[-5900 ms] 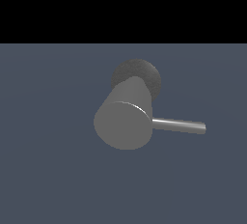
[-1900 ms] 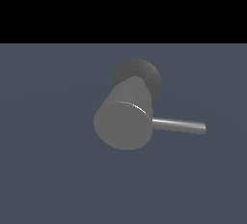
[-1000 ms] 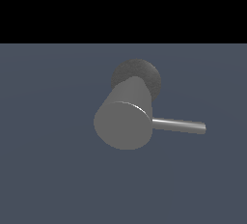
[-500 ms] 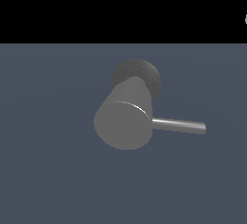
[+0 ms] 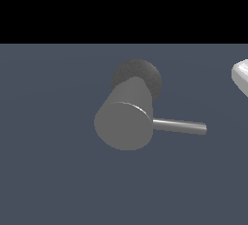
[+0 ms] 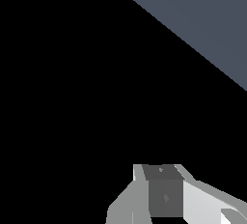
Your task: Turn on the faucet by rotating a designated handle.
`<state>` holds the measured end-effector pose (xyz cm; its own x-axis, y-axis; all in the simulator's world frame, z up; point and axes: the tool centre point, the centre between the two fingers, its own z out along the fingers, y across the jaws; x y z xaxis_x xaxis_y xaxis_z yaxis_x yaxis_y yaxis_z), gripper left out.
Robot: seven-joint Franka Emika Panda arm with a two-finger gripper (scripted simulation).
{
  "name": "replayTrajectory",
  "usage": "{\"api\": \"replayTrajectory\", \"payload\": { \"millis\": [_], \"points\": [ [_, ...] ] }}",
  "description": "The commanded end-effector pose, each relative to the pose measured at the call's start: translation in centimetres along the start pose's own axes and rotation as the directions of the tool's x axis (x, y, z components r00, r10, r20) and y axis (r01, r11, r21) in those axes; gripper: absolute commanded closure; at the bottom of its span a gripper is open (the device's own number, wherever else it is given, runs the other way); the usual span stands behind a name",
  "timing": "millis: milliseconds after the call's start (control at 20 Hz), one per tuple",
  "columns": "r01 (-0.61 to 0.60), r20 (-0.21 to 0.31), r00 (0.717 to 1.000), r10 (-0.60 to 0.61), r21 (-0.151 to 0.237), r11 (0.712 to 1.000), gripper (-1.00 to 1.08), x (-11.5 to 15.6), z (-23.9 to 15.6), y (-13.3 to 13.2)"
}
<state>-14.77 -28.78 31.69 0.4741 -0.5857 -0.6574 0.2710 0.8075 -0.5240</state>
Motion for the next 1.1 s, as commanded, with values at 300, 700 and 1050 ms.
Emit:
{"api": "replayTrajectory", "payload": {
  "millis": [300,700,1050],
  "points": [
    [-0.108,-0.282,0.95,0.131,0.098,0.989,1.08,6.9,-6.9,4.4],
    [-0.157,-0.448,0.869,0.209,0.15,0.976,1.08,10.2,-12.0,7.9],
    [-0.174,-0.52,0.82,0.24,0.174,0.969,1.08,11.4,-14.5,9.4]
  ]
}}
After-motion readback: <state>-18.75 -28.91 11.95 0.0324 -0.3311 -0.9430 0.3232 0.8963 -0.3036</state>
